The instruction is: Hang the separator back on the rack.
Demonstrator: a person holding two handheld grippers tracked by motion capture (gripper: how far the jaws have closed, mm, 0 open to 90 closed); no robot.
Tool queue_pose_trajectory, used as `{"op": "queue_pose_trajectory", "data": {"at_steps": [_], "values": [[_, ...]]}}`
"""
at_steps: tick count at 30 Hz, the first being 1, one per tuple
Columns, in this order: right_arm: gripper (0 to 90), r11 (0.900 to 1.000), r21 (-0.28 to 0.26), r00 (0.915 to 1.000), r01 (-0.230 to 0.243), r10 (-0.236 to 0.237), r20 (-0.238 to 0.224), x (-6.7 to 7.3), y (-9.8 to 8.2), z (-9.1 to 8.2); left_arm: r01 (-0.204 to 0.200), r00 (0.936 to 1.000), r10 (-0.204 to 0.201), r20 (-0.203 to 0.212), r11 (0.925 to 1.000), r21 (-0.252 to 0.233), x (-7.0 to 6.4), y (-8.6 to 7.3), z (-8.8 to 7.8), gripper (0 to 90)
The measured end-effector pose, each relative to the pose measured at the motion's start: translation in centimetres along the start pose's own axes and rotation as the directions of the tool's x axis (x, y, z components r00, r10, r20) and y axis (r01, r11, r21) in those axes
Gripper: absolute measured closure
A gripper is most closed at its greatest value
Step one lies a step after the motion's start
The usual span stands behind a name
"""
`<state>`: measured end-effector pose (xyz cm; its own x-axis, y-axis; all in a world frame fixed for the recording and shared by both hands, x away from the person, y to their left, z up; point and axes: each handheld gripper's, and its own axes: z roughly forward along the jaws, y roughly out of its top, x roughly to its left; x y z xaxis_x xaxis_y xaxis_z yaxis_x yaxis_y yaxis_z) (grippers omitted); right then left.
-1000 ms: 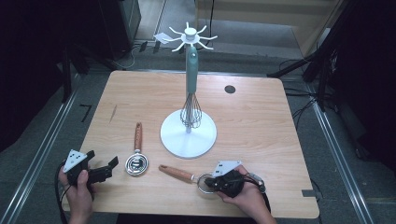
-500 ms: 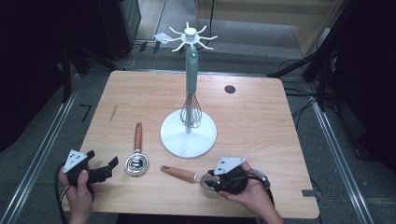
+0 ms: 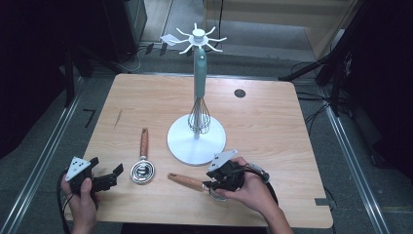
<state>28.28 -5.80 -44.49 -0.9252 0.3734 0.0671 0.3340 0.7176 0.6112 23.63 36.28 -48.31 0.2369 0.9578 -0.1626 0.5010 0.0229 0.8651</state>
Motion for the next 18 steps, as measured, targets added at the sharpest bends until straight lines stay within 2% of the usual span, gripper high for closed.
{"op": "queue_pose_trajectory", "data": {"at_steps": [1,2,3,4,8,11,16,17,18], "values": [[66.1,1.000,0.024,0.9999,-0.004,0.005,-0.014,0.0,0.5,0.4,0.000,1.0000,0.000,0.000,1.0000,0.000,0.0,0.0,0.0,0.0],[66.1,1.000,0.024,0.9999,-0.004,0.005,-0.014,0.0,0.5,0.4,-0.001,1.0000,0.001,-0.001,1.0000,0.000,0.0,0.0,0.0,0.0],[66.2,0.998,0.055,0.9995,0.001,0.001,-0.032,0.0,1.1,0.7,0.000,1.0000,0.000,-0.002,1.0000,-0.001,0.0,0.0,0.0,0.0],[66.2,0.998,0.055,0.9995,0.001,0.001,-0.032,0.0,1.1,0.7,0.000,1.0000,0.000,-0.001,1.0000,-0.001,0.0,0.0,0.0,0.0],[67.3,0.992,0.124,0.9985,0.002,0.005,-0.055,-0.1,2.0,1.6,0.002,1.0000,-0.002,0.001,1.0000,0.000,0.0,0.0,0.0,0.0],[66.2,0.985,0.172,0.9973,-0.017,0.029,-0.068,-0.2,2.4,2.2,-0.001,1.0000,0.001,0.001,1.0000,0.001,0.0,0.0,0.0,0.0],[65.5,0.974,0.221,0.9947,-0.045,0.064,-0.080,-0.4,2.7,3.0,0.000,1.0000,0.000,0.002,1.0000,0.002,0.0,0.0,0.0,0.0],[65.5,0.966,0.252,0.9942,-0.049,0.071,-0.080,-0.3,2.9,3.4,-0.001,1.0000,0.001,0.002,1.0000,0.002,0.0,0.0,0.0,0.0],[65.5,0.966,0.252,0.9942,-0.049,0.071,-0.080,-0.3,2.9,3.4,0.000,1.0000,0.000,0.002,1.0000,0.002,0.0,0.0,0.0,0.0]]}}
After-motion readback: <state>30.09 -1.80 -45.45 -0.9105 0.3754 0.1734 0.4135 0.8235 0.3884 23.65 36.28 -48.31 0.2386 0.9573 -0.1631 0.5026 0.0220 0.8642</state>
